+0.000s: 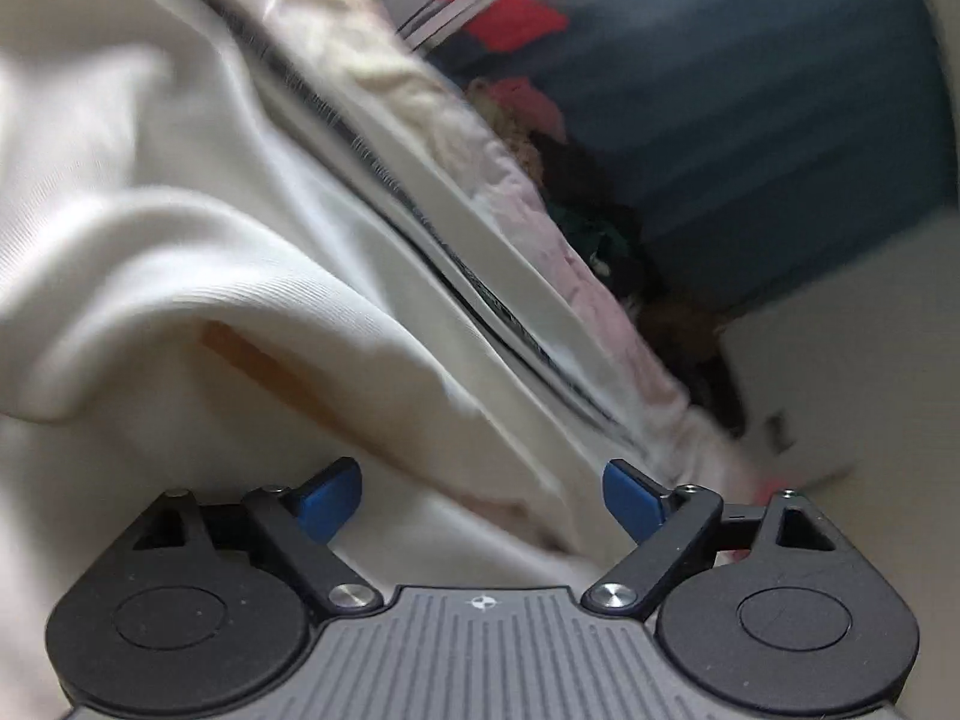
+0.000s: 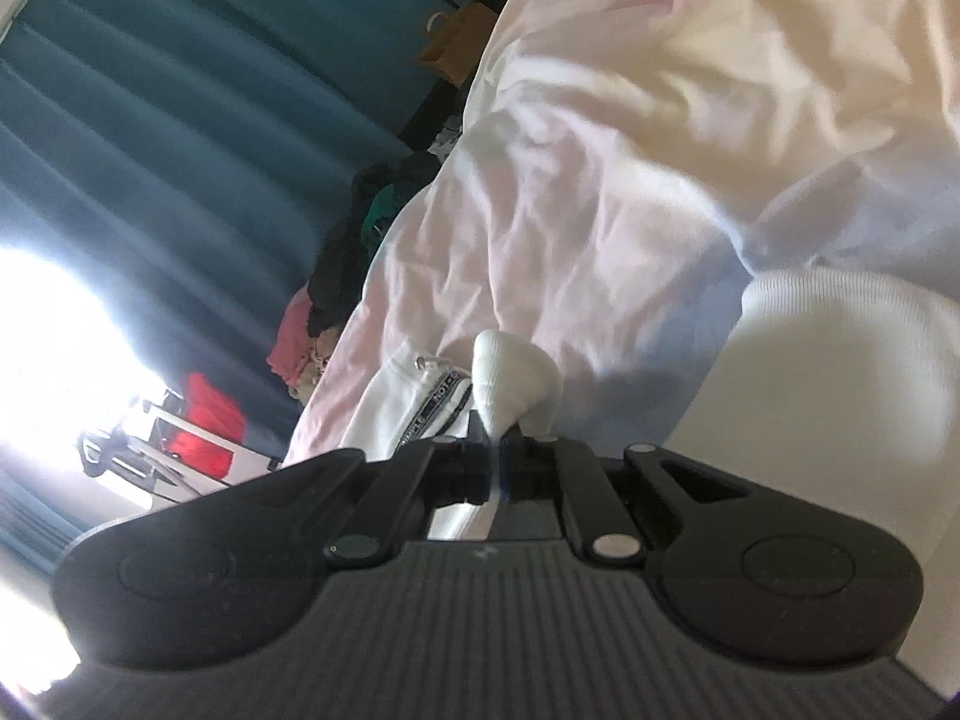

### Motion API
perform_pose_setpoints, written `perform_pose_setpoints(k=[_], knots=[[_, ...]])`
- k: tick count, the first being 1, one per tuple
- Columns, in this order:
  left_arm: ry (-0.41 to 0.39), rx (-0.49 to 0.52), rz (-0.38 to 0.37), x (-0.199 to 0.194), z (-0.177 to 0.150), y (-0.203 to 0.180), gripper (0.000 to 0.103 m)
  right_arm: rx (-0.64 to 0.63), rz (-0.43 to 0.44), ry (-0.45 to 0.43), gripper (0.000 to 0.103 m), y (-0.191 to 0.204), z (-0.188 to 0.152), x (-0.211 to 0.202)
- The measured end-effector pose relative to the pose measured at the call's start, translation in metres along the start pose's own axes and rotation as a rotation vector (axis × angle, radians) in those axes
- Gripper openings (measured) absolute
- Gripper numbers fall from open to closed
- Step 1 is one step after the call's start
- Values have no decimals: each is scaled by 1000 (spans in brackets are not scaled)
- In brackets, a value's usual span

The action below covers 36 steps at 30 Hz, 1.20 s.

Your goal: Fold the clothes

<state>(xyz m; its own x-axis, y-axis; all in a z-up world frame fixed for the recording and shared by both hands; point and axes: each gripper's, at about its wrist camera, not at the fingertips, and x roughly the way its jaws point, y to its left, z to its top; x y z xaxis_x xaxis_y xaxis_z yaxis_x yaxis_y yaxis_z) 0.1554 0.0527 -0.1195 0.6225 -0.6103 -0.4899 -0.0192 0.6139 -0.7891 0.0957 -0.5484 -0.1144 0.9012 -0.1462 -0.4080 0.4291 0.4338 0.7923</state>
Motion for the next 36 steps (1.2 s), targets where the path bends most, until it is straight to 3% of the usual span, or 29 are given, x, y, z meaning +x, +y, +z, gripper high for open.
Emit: perform_pose_setpoints(k=[4, 6, 7, 8, 9, 13, 15, 17, 22, 27, 30, 32, 34, 36], knots=[[-41, -127, 42, 15, 12, 16, 63, -10, 15, -41, 6, -2, 9, -5], [-52, -160, 40, 15, 17, 22, 41, -14, 4, -64, 6, -6, 13, -6], [-51, -173, 39, 15, 20, 25, 19, -16, -3, -75, 6, -8, 15, -6], [-50, -199, 32, 14, 23, 30, 12, -18, -9, -86, 6, -10, 17, -7], [-54, -231, 7, 12, 24, 35, 10, -27, -23, -91, 6, -11, 18, -8], [-54, -202, 3, 0, 21, 30, 8, -70, -86, -102, 6, -13, 17, -10], [-25, -133, 55, -2, 14, 24, 8, -101, -133, -94, 6, -16, 14, -10], [-15, 0, 141, -2, 7, 15, 7, -135, -176, -77, 6, -20, 12, -10], [-50, 221, 259, 2, -10, -9, 14, -225, -231, -9, 7, -21, 11, -1], [-54, 411, 307, -8, -29, -42, 47, -396, -306, -27, 24, 3, 2, -13], [-72, 498, 333, -30, -45, -58, 61, -369, -327, -20, 31, 14, 0, -30], [-96, 561, 361, -40, -56, -72, 76, -366, -291, -26, 42, 26, -2, -48], [-137, 605, 388, -49, -64, -83, 84, -413, -250, -49, 74, 43, -9, -70], [-169, 635, 400, -61, -72, -93, 86, -457, -204, -60, 80, 60, -16, -89]])
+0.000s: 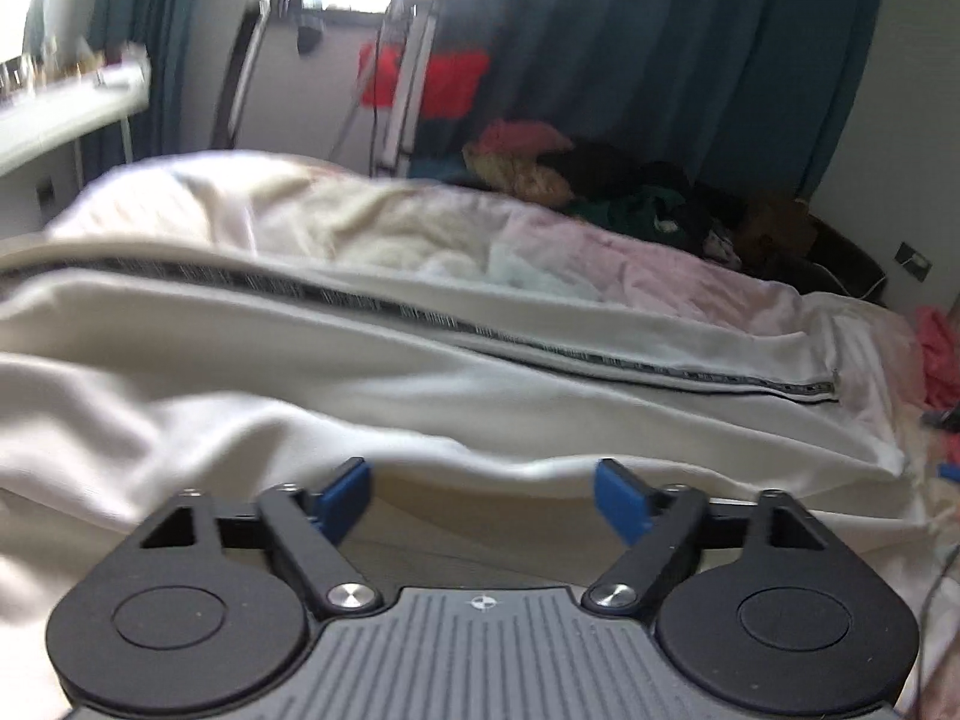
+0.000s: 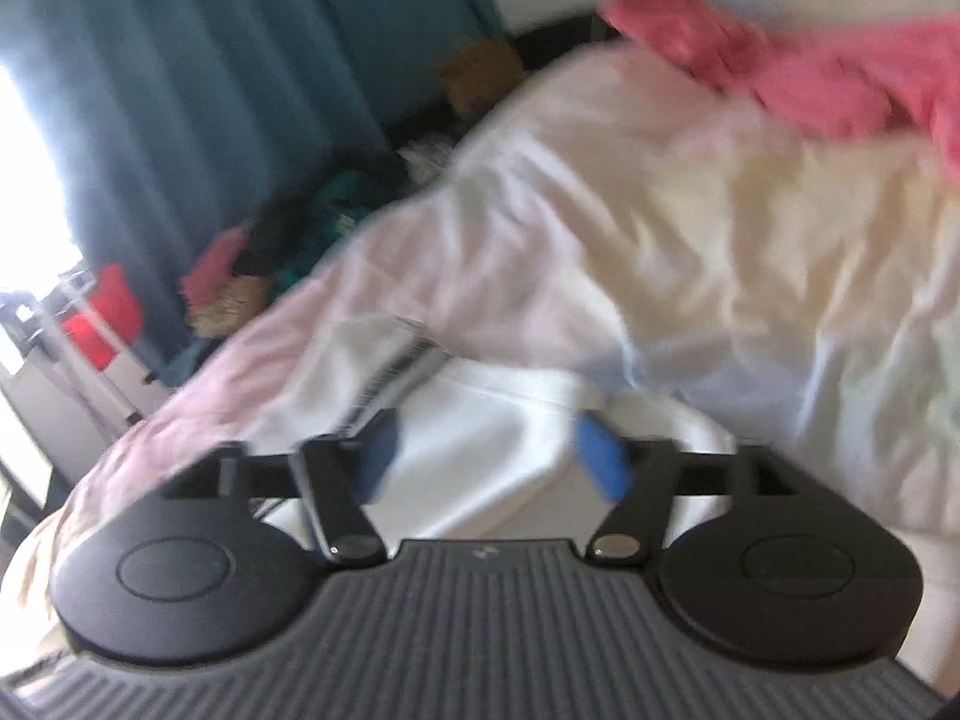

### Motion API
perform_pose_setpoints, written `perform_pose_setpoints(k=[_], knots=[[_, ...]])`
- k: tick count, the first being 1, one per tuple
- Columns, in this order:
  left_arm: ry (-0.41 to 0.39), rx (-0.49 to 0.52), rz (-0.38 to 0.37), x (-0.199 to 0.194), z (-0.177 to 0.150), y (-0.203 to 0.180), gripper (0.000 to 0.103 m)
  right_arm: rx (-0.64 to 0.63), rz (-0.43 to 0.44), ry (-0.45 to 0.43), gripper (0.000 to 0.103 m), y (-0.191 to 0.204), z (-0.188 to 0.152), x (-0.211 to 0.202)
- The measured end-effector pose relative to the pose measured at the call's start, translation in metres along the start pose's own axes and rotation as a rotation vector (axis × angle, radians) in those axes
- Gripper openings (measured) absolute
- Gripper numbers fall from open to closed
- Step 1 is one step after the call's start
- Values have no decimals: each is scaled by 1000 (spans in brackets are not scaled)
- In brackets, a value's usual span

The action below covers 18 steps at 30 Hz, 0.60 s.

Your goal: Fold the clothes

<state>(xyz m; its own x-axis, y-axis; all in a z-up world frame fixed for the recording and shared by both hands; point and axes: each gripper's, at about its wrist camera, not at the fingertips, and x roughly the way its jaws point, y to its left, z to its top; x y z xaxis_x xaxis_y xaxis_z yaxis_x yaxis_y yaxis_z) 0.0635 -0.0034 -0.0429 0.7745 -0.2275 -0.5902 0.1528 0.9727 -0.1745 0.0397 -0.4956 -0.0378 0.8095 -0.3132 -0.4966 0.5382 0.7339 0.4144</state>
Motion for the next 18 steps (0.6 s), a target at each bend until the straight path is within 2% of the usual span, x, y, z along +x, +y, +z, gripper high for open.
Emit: perform_pose_setpoints(k=[4, 9, 12, 18], knots=[[-43, 48, 26, -30, 1, -14, 96, -116, 132, 24, 78, 33, -12, -46], [-92, 64, 31, -73, -8, -21, 96, -264, 258, 47, 78, 68, -42, -96], [-126, 46, 65, -95, -17, -21, 96, -339, 330, 71, 78, 85, -58, -120], [-145, 46, 74, -121, -31, -20, 97, -410, 364, 64, 78, 99, -76, -141]])
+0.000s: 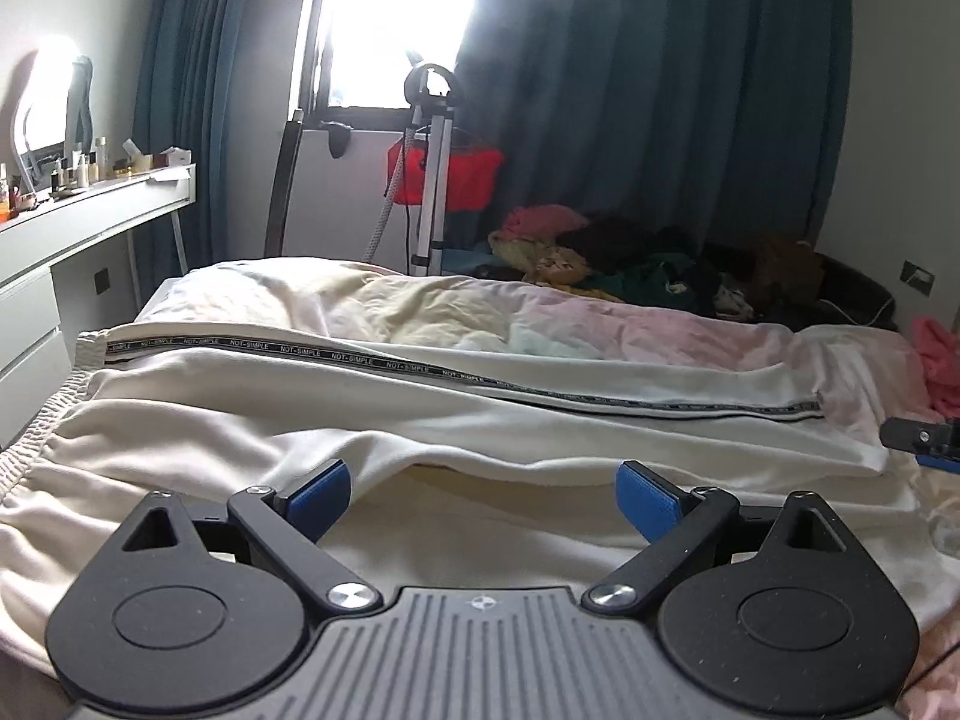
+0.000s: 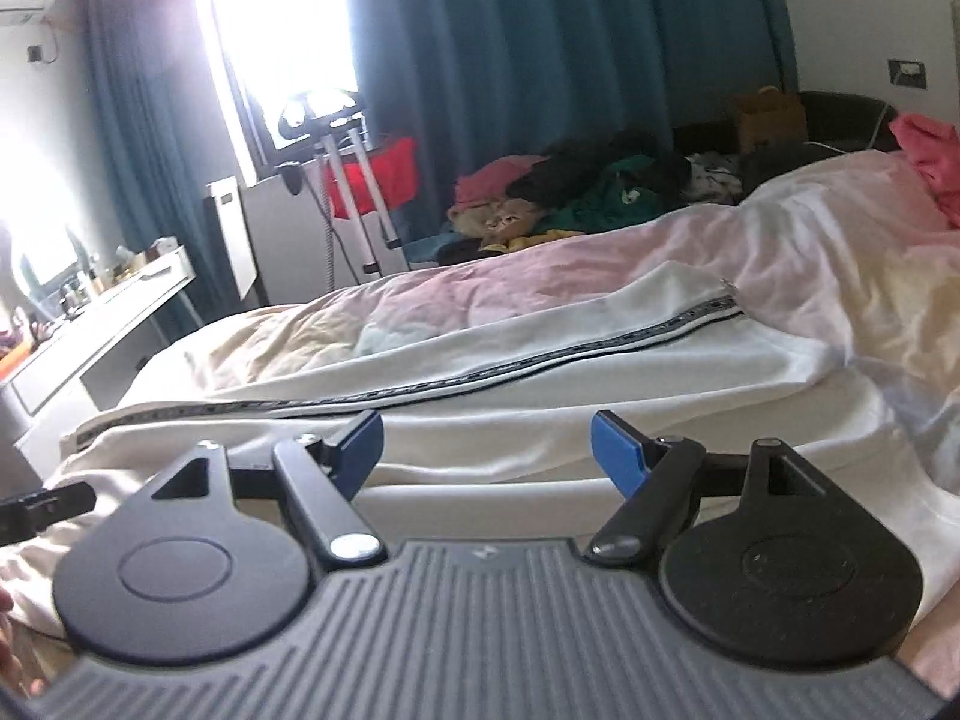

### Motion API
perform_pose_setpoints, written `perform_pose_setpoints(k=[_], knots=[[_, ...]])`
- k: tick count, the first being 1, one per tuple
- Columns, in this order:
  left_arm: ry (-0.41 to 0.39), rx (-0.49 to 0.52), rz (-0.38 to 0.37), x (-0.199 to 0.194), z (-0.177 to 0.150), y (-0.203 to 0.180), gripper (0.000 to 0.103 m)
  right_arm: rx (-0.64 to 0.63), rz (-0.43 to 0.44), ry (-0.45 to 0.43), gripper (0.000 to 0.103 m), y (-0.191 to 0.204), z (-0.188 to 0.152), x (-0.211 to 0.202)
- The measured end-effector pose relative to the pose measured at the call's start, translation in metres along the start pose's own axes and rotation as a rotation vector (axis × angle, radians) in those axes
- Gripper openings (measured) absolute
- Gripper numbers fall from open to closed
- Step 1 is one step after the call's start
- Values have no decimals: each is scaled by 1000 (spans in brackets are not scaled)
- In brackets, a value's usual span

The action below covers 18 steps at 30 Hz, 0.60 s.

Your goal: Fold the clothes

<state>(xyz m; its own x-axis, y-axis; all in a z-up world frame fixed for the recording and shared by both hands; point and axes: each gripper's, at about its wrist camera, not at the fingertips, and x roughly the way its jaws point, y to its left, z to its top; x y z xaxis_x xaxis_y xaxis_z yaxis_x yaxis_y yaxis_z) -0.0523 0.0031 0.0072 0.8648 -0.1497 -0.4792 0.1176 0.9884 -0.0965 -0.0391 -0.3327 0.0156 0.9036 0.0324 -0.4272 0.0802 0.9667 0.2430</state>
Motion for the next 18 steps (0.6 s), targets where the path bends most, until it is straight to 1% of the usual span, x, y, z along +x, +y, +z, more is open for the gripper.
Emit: perform_pose_setpoints(k=[2, 6, 7, 8, 10, 13, 15, 16, 17, 18], knots=[[5, -3, -9, -3, -3, 3, 97, -22, -1, -6, 78, 7, -4, -4], [31, -66, -24, 0, -7, 14, 97, -53, -1, -3, 78, 14, -7, -2], [20, -84, -1, 0, -8, 19, 97, -58, -1, -1, 78, 15, -8, -1], [9, -101, 24, 0, -8, 24, 97, -61, -1, 0, 78, 15, -8, 0], [-25, -120, 102, -2, -8, 36, 97, -66, -11, 16, 78, 15, -7, 4], [-57, -144, 227, -4, -1, 62, 97, -52, -53, 48, 78, 11, -9, 11], [-74, -156, 317, -11, 5, 83, 97, -36, -70, 55, 78, 6, -9, 12], [-80, -165, 359, -15, 9, 94, 98, -24, -73, 54, 78, 4, -8, 11], [-85, -174, 401, -19, 12, 106, 102, -12, -74, 53, 78, 1, -8, 10], [-80, -201, 427, -23, 15, 120, 103, 0, -75, 51, 78, -1, -8, 9]])
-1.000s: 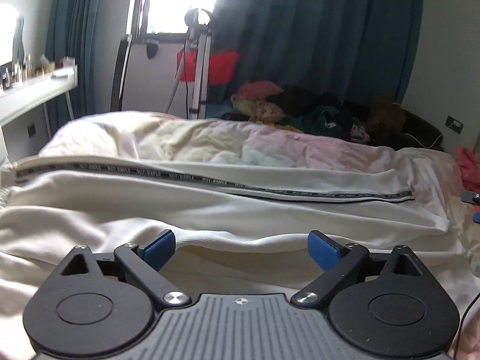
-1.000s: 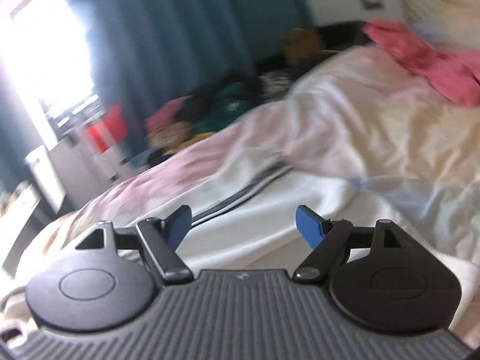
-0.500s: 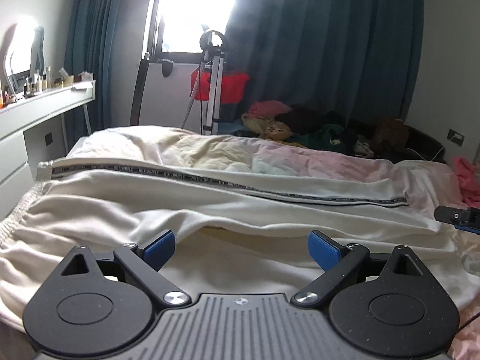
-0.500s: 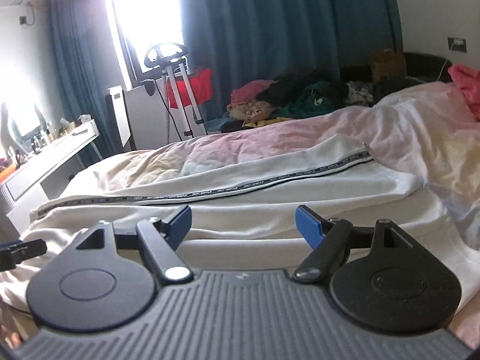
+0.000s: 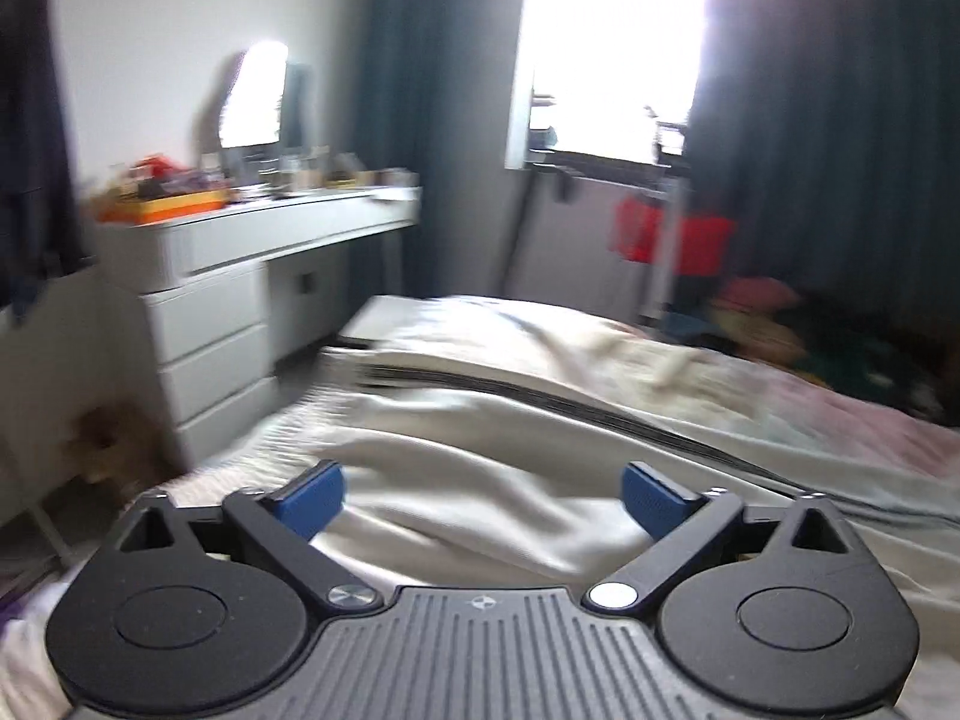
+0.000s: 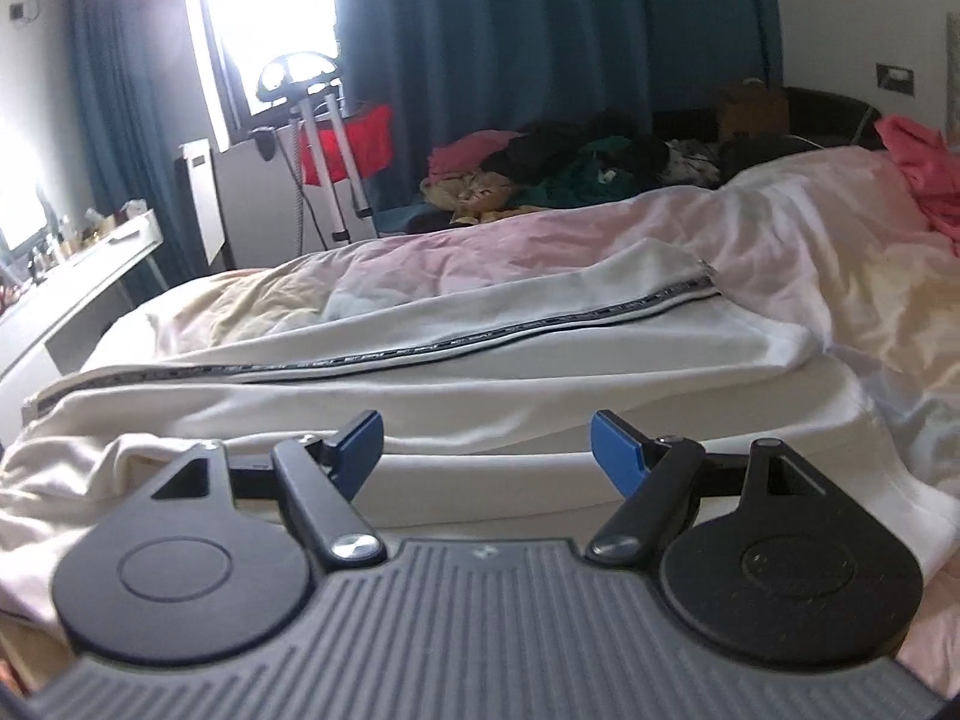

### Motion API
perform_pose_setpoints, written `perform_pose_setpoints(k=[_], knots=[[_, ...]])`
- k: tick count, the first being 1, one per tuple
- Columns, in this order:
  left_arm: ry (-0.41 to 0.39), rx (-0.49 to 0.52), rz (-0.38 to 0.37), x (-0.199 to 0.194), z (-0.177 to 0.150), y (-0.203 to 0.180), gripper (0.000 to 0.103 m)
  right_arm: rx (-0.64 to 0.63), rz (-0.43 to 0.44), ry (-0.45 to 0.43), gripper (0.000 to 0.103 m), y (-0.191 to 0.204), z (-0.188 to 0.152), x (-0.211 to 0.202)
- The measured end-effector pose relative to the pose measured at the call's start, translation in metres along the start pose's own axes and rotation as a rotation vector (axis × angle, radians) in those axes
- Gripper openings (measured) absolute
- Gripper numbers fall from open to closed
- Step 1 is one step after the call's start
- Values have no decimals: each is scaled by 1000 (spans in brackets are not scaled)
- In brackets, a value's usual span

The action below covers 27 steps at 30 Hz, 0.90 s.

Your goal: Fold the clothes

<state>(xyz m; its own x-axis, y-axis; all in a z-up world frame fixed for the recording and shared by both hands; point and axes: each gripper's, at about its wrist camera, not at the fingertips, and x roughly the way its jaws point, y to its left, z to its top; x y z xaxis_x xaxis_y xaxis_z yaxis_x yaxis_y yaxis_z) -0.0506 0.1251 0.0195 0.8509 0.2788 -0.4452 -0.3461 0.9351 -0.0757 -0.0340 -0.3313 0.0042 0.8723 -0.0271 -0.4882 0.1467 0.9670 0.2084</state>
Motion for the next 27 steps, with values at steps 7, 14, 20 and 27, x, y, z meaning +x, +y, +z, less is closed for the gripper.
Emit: perform_pose_setpoints(k=[7, 14, 20, 27], knots=[[254, -299, 86, 34, 7, 109, 103, 32, -26, 14, 78, -8, 1, 0], [361, -575, 120, 42, -17, 168, 99, 115, 36, 0, 78, -29, 7, -6], [429, -743, 49, 47, -35, 193, 93, 276, -78, 1, 78, -90, 10, -3], [407, -810, 19, 43, -44, 200, 93, 570, -305, 7, 79, -159, -18, -13]])
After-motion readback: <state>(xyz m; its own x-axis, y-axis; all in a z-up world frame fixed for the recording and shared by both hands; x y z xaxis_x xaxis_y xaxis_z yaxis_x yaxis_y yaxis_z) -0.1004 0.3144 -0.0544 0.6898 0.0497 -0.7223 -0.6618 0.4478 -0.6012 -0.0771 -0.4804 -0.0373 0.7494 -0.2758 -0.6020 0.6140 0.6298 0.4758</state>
